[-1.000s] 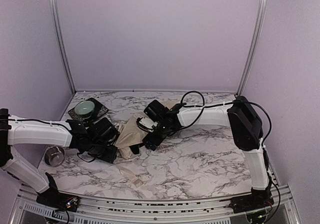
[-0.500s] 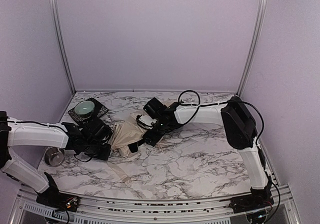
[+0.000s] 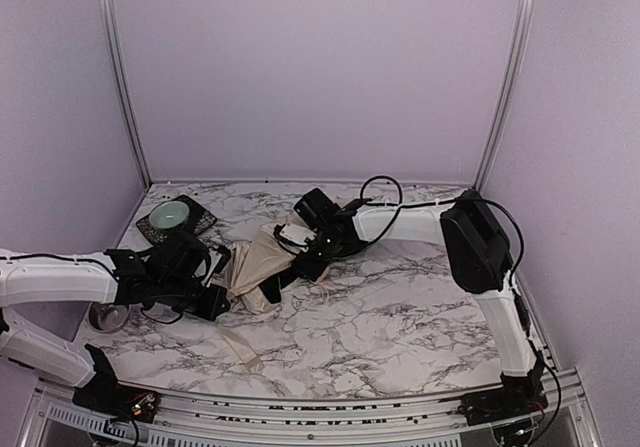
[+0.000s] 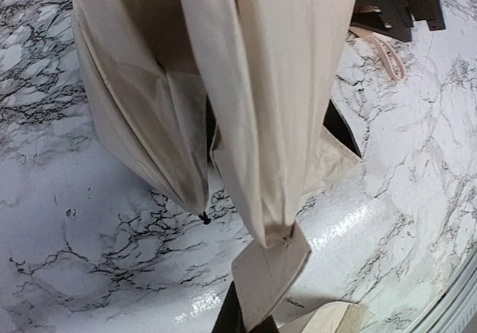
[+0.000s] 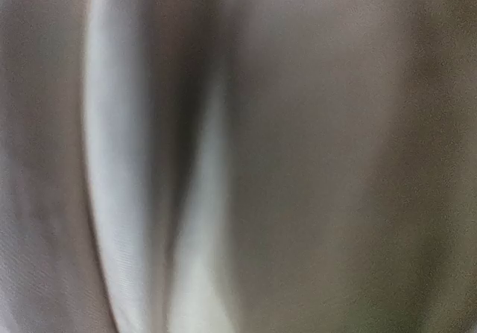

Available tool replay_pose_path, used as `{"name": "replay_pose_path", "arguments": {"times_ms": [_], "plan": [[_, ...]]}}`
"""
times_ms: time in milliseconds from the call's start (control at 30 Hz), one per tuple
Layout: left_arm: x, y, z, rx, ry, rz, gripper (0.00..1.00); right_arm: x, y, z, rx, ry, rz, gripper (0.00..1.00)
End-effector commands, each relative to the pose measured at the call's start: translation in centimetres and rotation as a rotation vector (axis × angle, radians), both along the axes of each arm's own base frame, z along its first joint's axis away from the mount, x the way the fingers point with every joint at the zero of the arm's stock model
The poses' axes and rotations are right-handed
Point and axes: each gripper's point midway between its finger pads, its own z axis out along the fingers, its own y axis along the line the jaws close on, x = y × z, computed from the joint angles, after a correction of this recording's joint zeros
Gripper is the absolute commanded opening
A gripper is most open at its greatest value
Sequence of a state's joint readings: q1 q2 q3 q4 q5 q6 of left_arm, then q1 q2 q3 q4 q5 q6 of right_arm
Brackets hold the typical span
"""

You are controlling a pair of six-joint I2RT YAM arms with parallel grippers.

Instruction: Put away the umbrella

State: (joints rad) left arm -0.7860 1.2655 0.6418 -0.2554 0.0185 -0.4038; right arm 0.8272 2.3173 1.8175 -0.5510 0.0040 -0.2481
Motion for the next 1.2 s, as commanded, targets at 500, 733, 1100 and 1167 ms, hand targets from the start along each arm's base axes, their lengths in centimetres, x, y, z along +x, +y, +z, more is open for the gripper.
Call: {"name": "replay_pose_path", "arguments": {"times_ms": [500,733,1100,1167], "plan": [[-2.4,-4.4,3.1,-0.294,0.023,-0.198,0.00,-0.3,-2.3,6.2,0.191,-0.005,0.025,0.00],[-1.4,-5.9,3.1,-0.297,0.007,-0.246,0.00,1.1,-3.1,12.5,0.324,-0.101,-0.012,0.00],[4.6,-9.5,5.9,-0.319,-0.148,-0.281,0.00,0.2,-4.7,27.1,0.557,-0.318,0.063,0.00],[6.1,-10.0,6.4,-0.294,-0.196,-0.283,0.00,-0.7,-5.2,29.2,0.573,-0.352,0.089,0.00]]}}
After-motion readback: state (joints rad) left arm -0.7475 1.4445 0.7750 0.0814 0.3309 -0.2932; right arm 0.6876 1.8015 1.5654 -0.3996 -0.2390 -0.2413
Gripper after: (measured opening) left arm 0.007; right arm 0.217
